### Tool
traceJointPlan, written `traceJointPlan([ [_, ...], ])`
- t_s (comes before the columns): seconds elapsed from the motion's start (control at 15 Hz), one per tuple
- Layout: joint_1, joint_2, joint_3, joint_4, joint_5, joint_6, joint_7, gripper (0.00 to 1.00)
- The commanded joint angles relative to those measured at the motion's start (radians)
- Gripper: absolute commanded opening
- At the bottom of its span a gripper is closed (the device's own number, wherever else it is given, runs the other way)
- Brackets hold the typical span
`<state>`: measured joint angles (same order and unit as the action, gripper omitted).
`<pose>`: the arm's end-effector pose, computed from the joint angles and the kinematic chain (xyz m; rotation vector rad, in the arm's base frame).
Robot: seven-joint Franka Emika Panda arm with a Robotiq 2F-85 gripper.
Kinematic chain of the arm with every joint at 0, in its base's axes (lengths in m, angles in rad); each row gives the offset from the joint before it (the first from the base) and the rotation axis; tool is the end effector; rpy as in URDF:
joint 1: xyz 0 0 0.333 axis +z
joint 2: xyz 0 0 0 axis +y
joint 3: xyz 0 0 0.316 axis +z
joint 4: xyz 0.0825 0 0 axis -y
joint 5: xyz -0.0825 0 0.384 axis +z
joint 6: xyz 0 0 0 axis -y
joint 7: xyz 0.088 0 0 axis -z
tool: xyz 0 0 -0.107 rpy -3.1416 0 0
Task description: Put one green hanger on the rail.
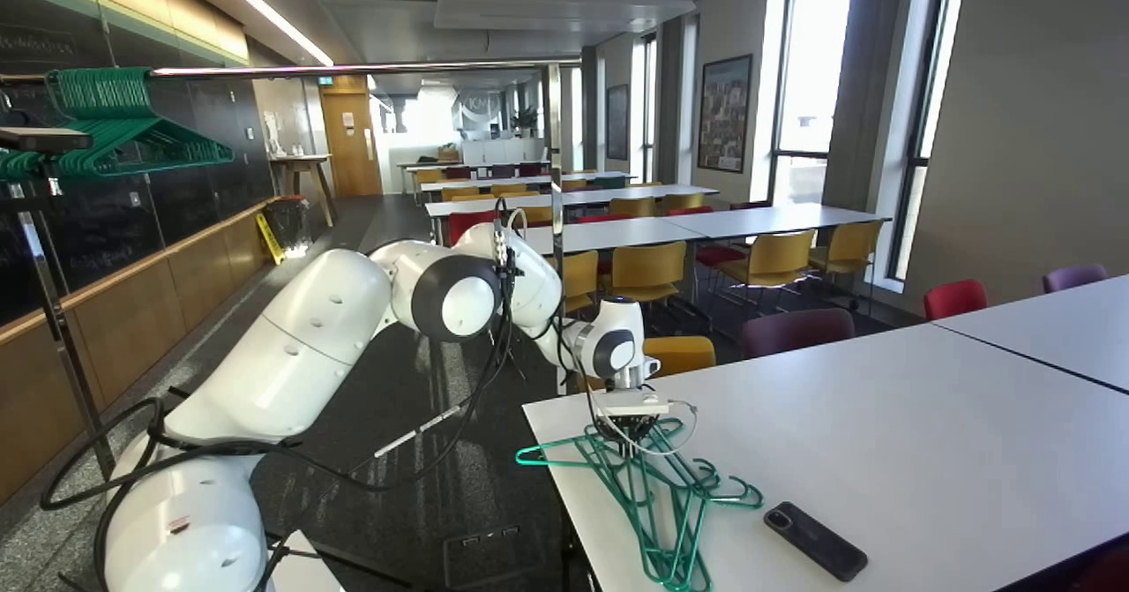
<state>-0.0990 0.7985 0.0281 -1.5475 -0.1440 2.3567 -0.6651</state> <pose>0.7031 -0.0547 0.1788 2.8818 1.0307 -0.0288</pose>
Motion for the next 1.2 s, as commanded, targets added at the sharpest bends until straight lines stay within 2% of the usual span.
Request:
traceJointPlan([
  [0.0,0.008,-0.059,-0.021,-0.031,-0.036,-0.007,0.051,0.02],
  [0.27,0.037,-0.119,-0.062,-0.074,-0.104,-0.005,0.115,0.02],
  [0.6,0.104,-0.218,-0.133,-0.15,-0.272,0.009,0.275,0.02],
  [1.13,0.154,-0.518,-0.129,-0.355,-0.435,0.019,0.376,0.02],
])
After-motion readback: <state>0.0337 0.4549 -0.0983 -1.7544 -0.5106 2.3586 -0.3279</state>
